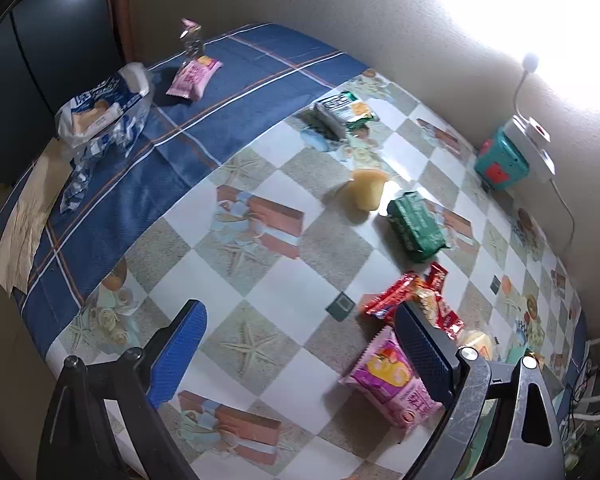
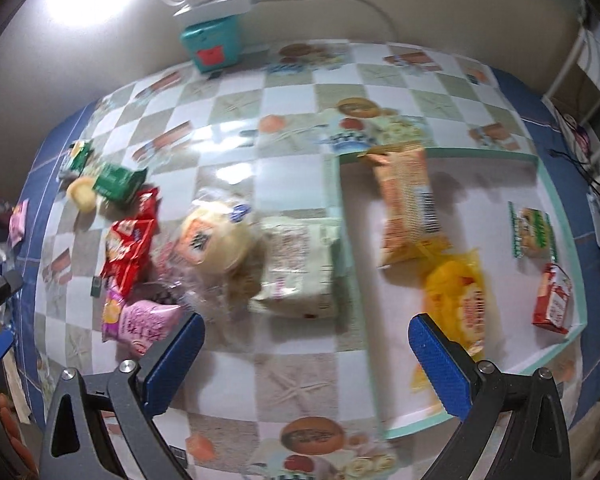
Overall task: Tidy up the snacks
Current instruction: 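Move both tools back over the snacks beside the tray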
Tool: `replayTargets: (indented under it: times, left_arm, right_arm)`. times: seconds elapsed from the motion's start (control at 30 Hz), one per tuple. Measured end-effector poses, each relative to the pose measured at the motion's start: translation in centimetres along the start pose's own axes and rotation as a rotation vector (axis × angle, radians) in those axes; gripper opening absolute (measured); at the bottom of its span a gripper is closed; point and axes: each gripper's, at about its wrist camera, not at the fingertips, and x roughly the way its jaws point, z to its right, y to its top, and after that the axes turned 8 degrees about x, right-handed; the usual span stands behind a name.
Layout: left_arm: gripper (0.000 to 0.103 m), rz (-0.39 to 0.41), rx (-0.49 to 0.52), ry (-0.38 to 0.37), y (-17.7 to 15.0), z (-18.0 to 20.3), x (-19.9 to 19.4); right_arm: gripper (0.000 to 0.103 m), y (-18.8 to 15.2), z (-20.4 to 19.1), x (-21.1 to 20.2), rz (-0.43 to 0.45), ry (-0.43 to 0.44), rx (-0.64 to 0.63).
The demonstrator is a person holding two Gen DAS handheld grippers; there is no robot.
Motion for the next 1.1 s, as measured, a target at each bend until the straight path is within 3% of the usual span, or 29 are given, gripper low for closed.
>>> replayTargets:
  times: [0.17,0.3,0.57,0.73,0.9,1.1]
  left_arm:
    - [0.095,-0.04,-0.013,0.004,-0.3,-0.2,1.5]
    - [0.095,-0.078,0.025,-0.007,-1.0,1.9,2.9]
    - [0.095,-0.151,0.218,-0.018,-3.2,8.9,5.8]
    - [0.095,-0.191,0.342,0.055,-4.7,11.8,7.7]
    - [0.095,-0.209,0.374,0.058,-5.4,11.8,7.7]
    - [0.095,-0.227,0.36,0.06,-5.7,9.0,7.2]
  right_arm:
    - [0.103,-0.3,-1.8,0.6,-0.01,0.007,-0.025]
    - [0.103,-0.1,-1.7,0.9,-0.009,-0.005,-0.017]
    - [0.103,1.0,1.6,0.8,-0.001,-0.026,0.069]
    - [0.103,1.6,3.3,0.8,0.0,-0.025,0.113]
    - [0.103,1.8,3.8,0.9,-0.002,-0.02,0.127]
    - [0.103,1.6,3.5,0.6,0.002,-0.012,0.117]
